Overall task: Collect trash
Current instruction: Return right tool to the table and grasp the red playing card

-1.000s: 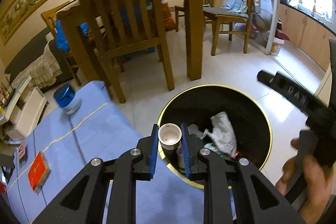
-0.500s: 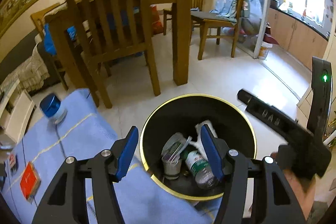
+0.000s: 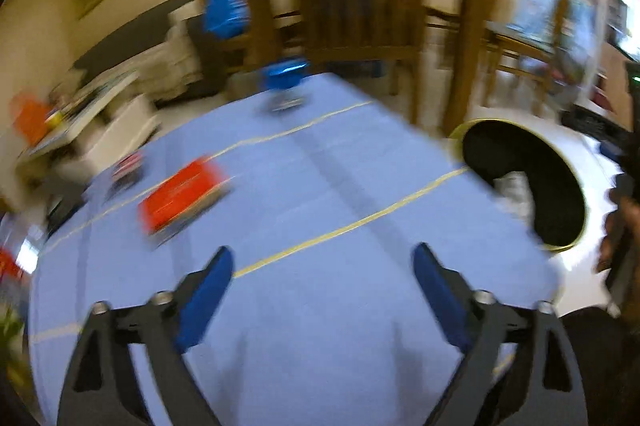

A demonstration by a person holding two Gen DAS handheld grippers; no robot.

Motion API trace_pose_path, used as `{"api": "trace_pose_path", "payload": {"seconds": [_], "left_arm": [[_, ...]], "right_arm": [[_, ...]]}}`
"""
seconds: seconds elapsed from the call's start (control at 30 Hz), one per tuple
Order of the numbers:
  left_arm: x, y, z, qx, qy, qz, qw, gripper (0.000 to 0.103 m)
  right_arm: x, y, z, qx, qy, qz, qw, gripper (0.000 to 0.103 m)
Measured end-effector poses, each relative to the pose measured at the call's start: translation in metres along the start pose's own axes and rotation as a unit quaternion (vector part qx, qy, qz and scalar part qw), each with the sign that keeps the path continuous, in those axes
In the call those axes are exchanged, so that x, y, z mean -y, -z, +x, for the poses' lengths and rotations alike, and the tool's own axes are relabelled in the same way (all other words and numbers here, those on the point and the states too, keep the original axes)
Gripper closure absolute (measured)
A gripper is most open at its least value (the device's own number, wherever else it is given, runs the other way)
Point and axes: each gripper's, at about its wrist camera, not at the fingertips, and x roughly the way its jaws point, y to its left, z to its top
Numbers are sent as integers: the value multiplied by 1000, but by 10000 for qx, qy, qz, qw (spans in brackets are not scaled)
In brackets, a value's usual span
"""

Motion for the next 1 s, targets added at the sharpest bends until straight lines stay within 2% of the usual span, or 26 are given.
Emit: {"api": "trace_pose_path", "payload": {"seconds": [0.07,0.13,0.2,0.27,0.33,0.37,0.43,0.47,0.53,0.57,0.67,0.73,0.83,0.93,1.0], "left_arm": [[-35,16,-5,-51,-344,-304,9989,10],[-69,29,-7,-154,-537,-642,9964,10],[-108,42,-8,-261,-685,-1065,9916,10],[-139,55,-12,-320,-850,-1409,9858,10],[-167,67,-16,-352,-966,-1696,9801,10],[-176,71,-19,-342,-1007,-1776,9783,10],[-193,79,-26,-265,-1080,-1927,9749,10],[-202,81,-30,-201,-1141,-1980,9733,10],[-217,86,-36,-64,-1282,-2039,9705,8],[-224,88,-38,-9,-1314,-2071,9695,8],[-238,94,-43,173,-1318,-2159,9673,7],[-242,97,-44,276,-1306,-2171,9670,7],[-249,101,-42,350,-1234,-2216,9667,7],[-253,103,-39,296,-1090,-2288,9669,7],[-257,102,-37,307,-1047,-2325,9665,7]], "right_arm": [[-15,3,0,-10,51,-348,9994,6],[-29,7,0,-35,52,-685,9976,6],[-50,13,-3,-102,-130,-1065,9942,6],[-76,19,-10,-184,-524,-1433,9881,6],[-117,33,-16,-568,-1323,-1809,9729,6],[-145,45,-15,-1020,-1807,-2025,9570,6],[-192,70,-19,-1551,-2271,-2391,9312,6],[-211,80,-24,-1703,-2508,-2531,9187,6],[-262,104,-38,-2125,-3142,-2795,8821,6],[-283,111,-45,-2191,-3285,-2935,8706,6],[-360,121,-60,-2259,-3461,-3400,8448,6],[-402,119,-61,-2234,-3570,-3583,8332,6],[-467,124,-55,-2160,-3598,-4322,7982,6],[-519,134,-44,-1793,-3135,-5199,7741,6],[-547,146,-34,-1592,-2830,-5813,7461,6]]}}
